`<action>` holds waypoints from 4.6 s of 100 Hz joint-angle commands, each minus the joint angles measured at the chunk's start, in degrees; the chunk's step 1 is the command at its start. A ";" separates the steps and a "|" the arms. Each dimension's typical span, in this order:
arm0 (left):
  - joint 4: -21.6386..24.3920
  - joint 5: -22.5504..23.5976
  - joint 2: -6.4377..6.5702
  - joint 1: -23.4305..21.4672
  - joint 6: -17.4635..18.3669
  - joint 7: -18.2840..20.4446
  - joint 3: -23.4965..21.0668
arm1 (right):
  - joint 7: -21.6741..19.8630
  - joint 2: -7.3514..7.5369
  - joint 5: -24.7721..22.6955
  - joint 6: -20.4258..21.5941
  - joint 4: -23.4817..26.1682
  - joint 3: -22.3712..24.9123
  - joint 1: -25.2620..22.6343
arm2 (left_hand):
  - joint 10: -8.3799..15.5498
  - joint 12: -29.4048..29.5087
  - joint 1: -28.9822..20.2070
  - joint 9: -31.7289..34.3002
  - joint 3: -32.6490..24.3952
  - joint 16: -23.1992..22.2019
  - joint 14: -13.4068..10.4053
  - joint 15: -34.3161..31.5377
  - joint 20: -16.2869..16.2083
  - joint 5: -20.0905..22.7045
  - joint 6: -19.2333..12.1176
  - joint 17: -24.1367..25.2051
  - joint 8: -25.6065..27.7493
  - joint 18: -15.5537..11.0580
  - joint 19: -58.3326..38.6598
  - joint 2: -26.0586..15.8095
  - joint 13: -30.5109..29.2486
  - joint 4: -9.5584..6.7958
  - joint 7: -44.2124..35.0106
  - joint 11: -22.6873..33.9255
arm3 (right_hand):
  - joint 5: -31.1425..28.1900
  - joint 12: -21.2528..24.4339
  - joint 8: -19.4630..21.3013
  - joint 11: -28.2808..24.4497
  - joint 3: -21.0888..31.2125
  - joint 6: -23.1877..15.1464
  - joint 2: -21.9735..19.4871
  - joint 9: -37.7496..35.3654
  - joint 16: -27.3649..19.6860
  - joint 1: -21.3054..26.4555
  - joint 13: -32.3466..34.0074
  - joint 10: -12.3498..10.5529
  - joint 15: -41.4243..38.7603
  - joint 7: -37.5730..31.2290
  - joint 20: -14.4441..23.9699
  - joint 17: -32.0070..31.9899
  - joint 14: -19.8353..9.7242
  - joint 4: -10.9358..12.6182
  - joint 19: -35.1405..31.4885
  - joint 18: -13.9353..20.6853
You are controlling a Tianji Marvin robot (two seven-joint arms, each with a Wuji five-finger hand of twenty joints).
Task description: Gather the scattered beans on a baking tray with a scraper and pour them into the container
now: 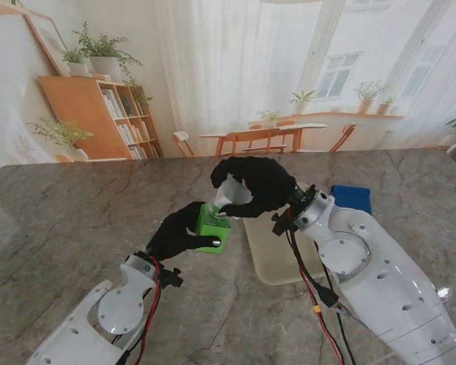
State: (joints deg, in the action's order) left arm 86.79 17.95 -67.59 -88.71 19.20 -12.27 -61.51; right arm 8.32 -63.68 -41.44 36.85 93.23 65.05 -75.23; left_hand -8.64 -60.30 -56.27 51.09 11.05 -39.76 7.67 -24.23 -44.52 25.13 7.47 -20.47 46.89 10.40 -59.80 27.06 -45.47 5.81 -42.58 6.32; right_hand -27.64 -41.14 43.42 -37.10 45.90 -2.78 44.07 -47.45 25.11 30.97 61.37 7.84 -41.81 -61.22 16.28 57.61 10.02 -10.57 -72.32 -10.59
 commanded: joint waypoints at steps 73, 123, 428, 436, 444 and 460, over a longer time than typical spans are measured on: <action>0.45 -0.76 -0.27 -0.53 2.75 0.23 0.87 | -5.27 1.05 -4.36 14.63 -7.86 -4.68 12.13 | 10.53 -2.62 -15.47 8.84 -10.55 -0.15 -1.64 -0.59 -1.58 8.28 -12.99 -0.69 1.72 -0.03 0.68 -5.56 -2.19 -4.97 -9.54 8.63 | 1.33 -1.44 -2.31 -7.45 10.90 -5.56 -2.61 -4.86 3.60 15.12 3.97 -10.70 0.42 -2.73 2.87 1.21 -16.41 0.12 0.73 18.50; 1.12 -0.27 -0.31 -1.06 3.33 -0.38 0.75 | -6.27 0.72 -1.91 18.17 -13.66 -8.00 15.63 | 10.86 -2.44 -15.35 8.80 -10.56 -0.06 -1.96 -0.38 -1.48 8.24 -13.51 -0.85 1.52 -0.19 0.85 -5.63 -2.23 -4.96 -9.70 8.50 | 1.06 -1.67 -3.30 -7.00 12.55 -8.22 -1.75 -5.73 4.39 14.05 4.47 -12.20 1.14 -3.93 3.37 1.26 -17.03 -0.69 0.86 18.60; 2.94 -3.38 -1.39 -2.77 -1.41 -3.27 -1.98 | -6.30 3.53 -16.74 6.03 3.21 4.23 1.42 | 10.61 -2.34 -15.24 8.81 -10.57 -0.41 -1.82 -1.00 -1.84 8.07 -13.05 -1.21 1.34 -0.35 1.05 -5.90 -2.33 -5.01 -9.87 8.73 | 16.77 13.44 0.17 28.47 -19.78 10.14 -33.81 24.34 -0.58 -13.58 -29.43 2.38 24.39 53.06 9.62 -42.10 -0.13 8.58 17.29 -6.95; 2.89 -3.52 -1.43 -2.77 -1.27 -3.37 -1.92 | -4.83 3.85 -20.17 5.63 3.24 3.22 1.33 | 10.56 -2.35 -15.22 8.85 -10.55 -0.42 -1.89 -1.02 -1.85 8.10 -13.02 -1.19 1.33 -0.34 1.06 -5.81 -2.33 -5.00 -9.87 8.75 | 17.32 13.14 0.08 28.14 -19.07 10.54 -33.03 24.18 0.20 -13.97 -28.42 2.60 22.67 53.37 10.38 -40.23 -0.75 8.44 15.69 -6.17; 2.80 -3.58 -1.45 -2.74 -1.08 -3.40 -1.86 | -2.16 4.05 -23.15 5.01 2.65 1.91 1.87 | 10.57 -2.36 -15.22 8.85 -10.54 -0.44 -1.79 -1.04 -1.86 8.12 -13.08 -1.21 1.35 -0.38 1.06 -5.86 -2.34 -4.98 -9.88 8.75 | 16.38 12.45 0.22 27.10 -18.29 10.79 -31.73 23.05 1.19 -13.60 -26.74 2.29 20.07 52.87 11.22 -37.56 -1.49 8.31 13.62 -4.99; 2.69 -3.54 -1.46 -2.72 -0.89 -3.44 -1.84 | -0.11 3.77 -22.95 3.53 0.92 -0.39 2.97 | 10.55 -2.36 -15.25 8.86 -10.57 -0.45 -1.76 -1.06 -1.87 8.16 -13.00 -1.20 1.32 -0.38 1.09 -5.79 -2.27 -5.01 -9.88 8.75 | 13.59 11.08 0.14 24.61 -17.25 11.14 -28.96 19.45 2.64 -11.61 -23.47 0.84 15.28 51.54 11.98 -33.39 -3.16 8.10 10.77 -3.07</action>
State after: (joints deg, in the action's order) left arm 89.40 14.64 -68.67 -91.27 18.02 -15.45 -63.50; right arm 9.20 -59.53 -65.37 40.83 95.03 65.06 -72.71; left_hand -8.52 -59.80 -57.54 52.19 11.11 -39.64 8.03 -23.25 -44.52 27.73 5.20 -21.61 45.42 10.43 -58.54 31.35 -46.23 5.84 -42.66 6.33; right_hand -12.71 -28.88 44.79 -11.19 26.74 6.85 13.96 -26.66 26.59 18.50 36.46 9.24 -24.64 -9.03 26.85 22.49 8.20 -3.05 -59.56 -15.46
